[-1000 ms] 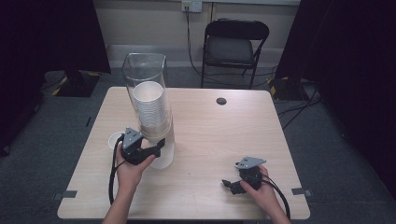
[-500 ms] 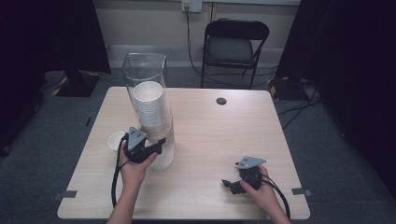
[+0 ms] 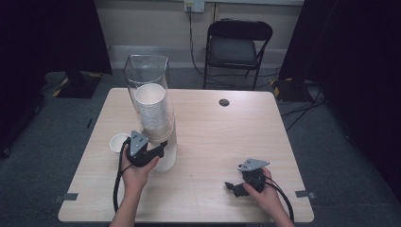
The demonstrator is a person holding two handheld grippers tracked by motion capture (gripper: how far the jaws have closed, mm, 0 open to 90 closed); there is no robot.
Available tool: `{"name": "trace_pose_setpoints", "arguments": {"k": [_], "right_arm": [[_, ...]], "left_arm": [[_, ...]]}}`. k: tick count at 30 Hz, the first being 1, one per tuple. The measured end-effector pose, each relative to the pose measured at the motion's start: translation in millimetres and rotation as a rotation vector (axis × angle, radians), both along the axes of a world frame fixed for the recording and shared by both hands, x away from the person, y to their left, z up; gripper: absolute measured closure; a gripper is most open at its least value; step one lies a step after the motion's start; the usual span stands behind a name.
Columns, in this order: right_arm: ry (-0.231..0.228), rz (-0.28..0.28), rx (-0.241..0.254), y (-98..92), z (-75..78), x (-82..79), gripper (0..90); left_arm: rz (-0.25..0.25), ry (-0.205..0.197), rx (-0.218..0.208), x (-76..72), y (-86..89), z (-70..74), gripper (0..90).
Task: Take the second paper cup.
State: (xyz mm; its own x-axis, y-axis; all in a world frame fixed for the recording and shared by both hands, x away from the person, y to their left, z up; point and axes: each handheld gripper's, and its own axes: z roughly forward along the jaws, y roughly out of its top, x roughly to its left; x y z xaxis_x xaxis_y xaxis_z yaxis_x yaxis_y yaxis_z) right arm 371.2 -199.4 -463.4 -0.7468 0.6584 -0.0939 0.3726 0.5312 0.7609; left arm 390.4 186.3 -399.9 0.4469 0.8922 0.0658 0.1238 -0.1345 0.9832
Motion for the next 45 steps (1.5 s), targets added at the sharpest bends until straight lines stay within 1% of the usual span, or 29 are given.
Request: {"name": "trace_pose_setpoints", "arguments": {"k": [1,3,4,9,12,14,15,16,17,18,19,20,21,22,23,24,25,26,27,29,30,31,32,33,35,36,40,43,45], "right_arm": [[0.000,0.000,0.000,0.0,0.0,0.0,9.2],[0.000,0.000,0.000,0.0,0.0,0.0,9.1],[0.000,0.000,0.000,0.0,0.0,0.0,9.2],[0.000,0.000,0.000,0.0,0.0,0.0,9.2],[0.000,0.000,0.000,0.0,0.0,0.0,9.2],[0.000,0.000,0.000,0.0,0.0,0.0,9.1],[0.000,0.000,0.000,0.0,0.0,0.0,9.2],[0.000,0.001,-0.001,0.0,-0.1,0.0,9.2],[0.000,0.000,-0.001,0.0,0.0,0.0,9.1],[0.000,0.000,0.000,0.0,0.0,0.1,9.2],[-0.001,0.001,-0.001,0.0,0.0,0.0,9.2],[-0.003,-0.002,-0.002,0.1,0.0,-0.3,9.2],[0.000,-0.004,-0.002,0.2,-0.1,-0.6,9.2],[-0.001,0.000,-0.001,0.3,0.0,0.2,9.0],[0.001,0.003,-0.001,0.4,0.0,0.5,9.0],[0.001,0.003,-0.003,0.3,0.3,1.0,9.0],[0.000,0.006,-0.003,0.3,0.1,1.0,9.0],[0.001,0.005,-0.004,0.3,0.4,1.1,9.0],[0.000,0.003,-0.005,0.4,0.4,1.3,9.0],[0.002,0.009,-0.001,0.8,0.3,2.6,9.0],[0.002,0.009,-0.001,0.9,0.3,3.0,9.0],[0.001,0.010,-0.001,0.9,0.3,3.0,9.0],[0.000,0.009,-0.002,1.0,0.3,3.0,9.0],[0.000,0.009,-0.002,0.9,0.3,2.9,9.1],[0.000,0.001,-0.004,1.1,0.4,2.2,9.1],[0.001,-0.001,-0.003,1.2,0.3,1.9,9.2],[0.000,-0.003,-0.003,1.2,0.3,1.8,9.2],[0.000,-0.004,-0.003,1.2,0.3,1.8,9.1],[0.001,-0.004,-0.003,1.2,0.3,1.8,9.1]], "left_arm": [[-0.003,0.007,-0.002,0.1,-0.1,0.2,35.9],[-0.002,0.004,0.003,0.1,0.4,-0.2,36.0],[-0.004,-0.001,-0.007,0.0,-0.6,-0.8,36.0],[0.003,0.002,-0.006,-1.0,-1.4,-1.4,36.2],[0.001,0.001,-0.002,-1.3,-1.7,-1.3,36.3],[0.002,0.003,0.012,-1.6,-1.8,-0.7,36.3],[0.005,0.014,0.018,-1.4,-1.9,-0.8,36.4],[0.038,0.156,0.181,1.6,-4.0,-10.1,36.8],[0.045,0.208,0.242,2.2,-2.7,-21.0,36.9],[0.057,0.313,0.233,3.5,-0.7,-39.9,37.0],[0.073,0.301,0.146,-0.2,5.2,-60.7,36.9],[0.083,0.302,0.106,-3.1,7.6,-65.3,36.8],[0.062,0.273,0.094,-4.9,7.7,-64.3,36.7],[0.053,0.277,0.119,-5.9,7.9,-61.7,36.7],[0.049,0.288,0.122,-6.4,7.8,-59.3,36.6],[0.039,0.284,0.135,-7.8,9.1,-56.6,36.5],[0.022,0.284,0.148,-8.5,10.2,-54.4,36.3],[0.008,0.296,0.170,-8.7,12.0,-53.0,36.2],[0.013,0.297,0.189,-9.2,15.1,-52.6,36.1],[-0.009,0.322,0.174,-9.5,18.2,-55.7,36.0],[-0.010,0.325,0.204,-10.9,18.6,-57.2,35.9],[-0.022,0.325,0.193,-12.5,18.6,-59.7,35.9],[-0.022,0.323,0.196,-14.7,19.7,-60.6,35.8],[-0.025,0.323,0.183,-16.6,20.2,-61.7,35.9],[-0.034,0.327,0.180,-19.4,22.5,-61.8,35.8],[-0.036,0.334,0.179,-21.1,23.0,-61.8,35.8],[-0.048,0.337,0.183,-24.9,29.6,-61.8,35.7],[-0.053,0.339,0.174,-26.9,33.5,-62.5,35.7],[-0.057,0.339,0.183,-27.9,36.9,-62.5,35.6]]}}
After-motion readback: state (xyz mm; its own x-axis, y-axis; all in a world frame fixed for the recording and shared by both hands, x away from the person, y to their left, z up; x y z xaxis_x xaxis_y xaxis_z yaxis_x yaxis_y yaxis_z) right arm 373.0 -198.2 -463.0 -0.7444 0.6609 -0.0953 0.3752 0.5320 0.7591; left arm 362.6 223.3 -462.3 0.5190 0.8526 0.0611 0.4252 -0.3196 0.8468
